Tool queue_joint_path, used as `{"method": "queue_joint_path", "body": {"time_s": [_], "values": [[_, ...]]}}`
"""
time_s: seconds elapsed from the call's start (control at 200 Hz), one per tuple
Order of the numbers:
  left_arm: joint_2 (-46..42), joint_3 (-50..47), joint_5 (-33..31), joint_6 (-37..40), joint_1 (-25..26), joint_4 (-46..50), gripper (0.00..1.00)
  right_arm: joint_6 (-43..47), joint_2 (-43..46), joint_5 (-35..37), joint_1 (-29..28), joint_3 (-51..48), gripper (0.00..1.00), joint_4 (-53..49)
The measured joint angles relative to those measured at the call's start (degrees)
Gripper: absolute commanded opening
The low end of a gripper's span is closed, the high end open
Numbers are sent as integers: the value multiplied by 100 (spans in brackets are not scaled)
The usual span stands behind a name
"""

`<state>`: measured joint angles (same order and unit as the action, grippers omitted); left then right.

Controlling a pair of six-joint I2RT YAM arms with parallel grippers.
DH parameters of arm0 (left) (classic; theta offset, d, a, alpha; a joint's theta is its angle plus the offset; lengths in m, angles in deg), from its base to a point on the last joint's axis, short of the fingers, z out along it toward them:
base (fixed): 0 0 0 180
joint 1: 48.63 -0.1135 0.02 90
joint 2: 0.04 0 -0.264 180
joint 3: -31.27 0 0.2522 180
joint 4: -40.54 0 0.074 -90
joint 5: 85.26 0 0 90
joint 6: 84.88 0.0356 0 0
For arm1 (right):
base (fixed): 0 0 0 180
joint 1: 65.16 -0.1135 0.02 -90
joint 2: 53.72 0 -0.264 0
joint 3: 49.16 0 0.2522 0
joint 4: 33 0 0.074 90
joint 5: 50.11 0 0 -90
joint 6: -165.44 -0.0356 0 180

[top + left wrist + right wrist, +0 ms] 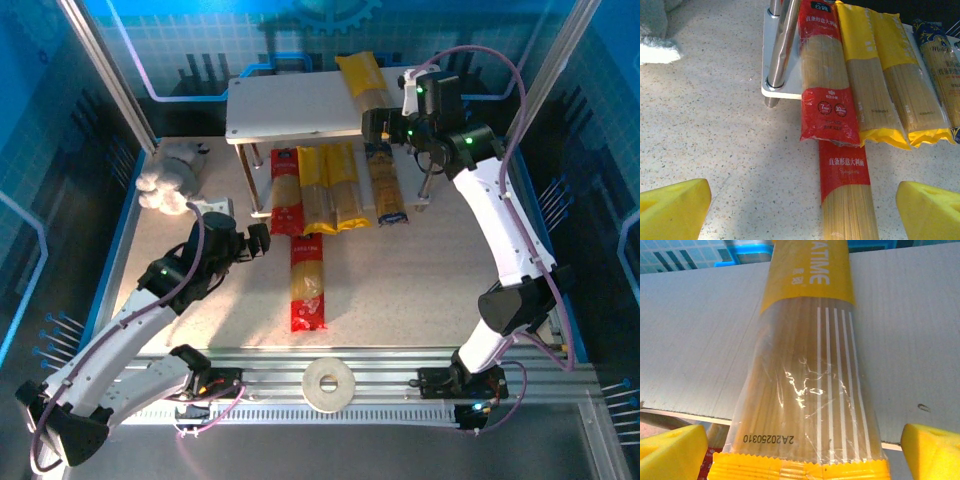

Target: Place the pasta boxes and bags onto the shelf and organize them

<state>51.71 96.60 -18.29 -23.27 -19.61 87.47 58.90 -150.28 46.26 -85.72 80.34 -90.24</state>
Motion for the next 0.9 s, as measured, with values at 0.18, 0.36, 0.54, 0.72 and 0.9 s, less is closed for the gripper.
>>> {"method": "queue_joint_path", "body": {"time_s": [0.18,0.36,0.54,0.72,0.9], "values": [[-2,0,-2,0,0,0,97,-24,-11,-197,0,-44,100,0],[-7,0,-2,0,0,0,97,-44,-9,-350,0,-267,100,22],[-7,0,0,0,-4,0,97,-63,46,-461,-2,-343,100,74],[-7,0,-2,-4,-4,0,97,-63,76,-555,-13,-393,99,109],[-7,0,0,-13,-4,0,97,-63,138,-483,-79,-466,100,109]]}}
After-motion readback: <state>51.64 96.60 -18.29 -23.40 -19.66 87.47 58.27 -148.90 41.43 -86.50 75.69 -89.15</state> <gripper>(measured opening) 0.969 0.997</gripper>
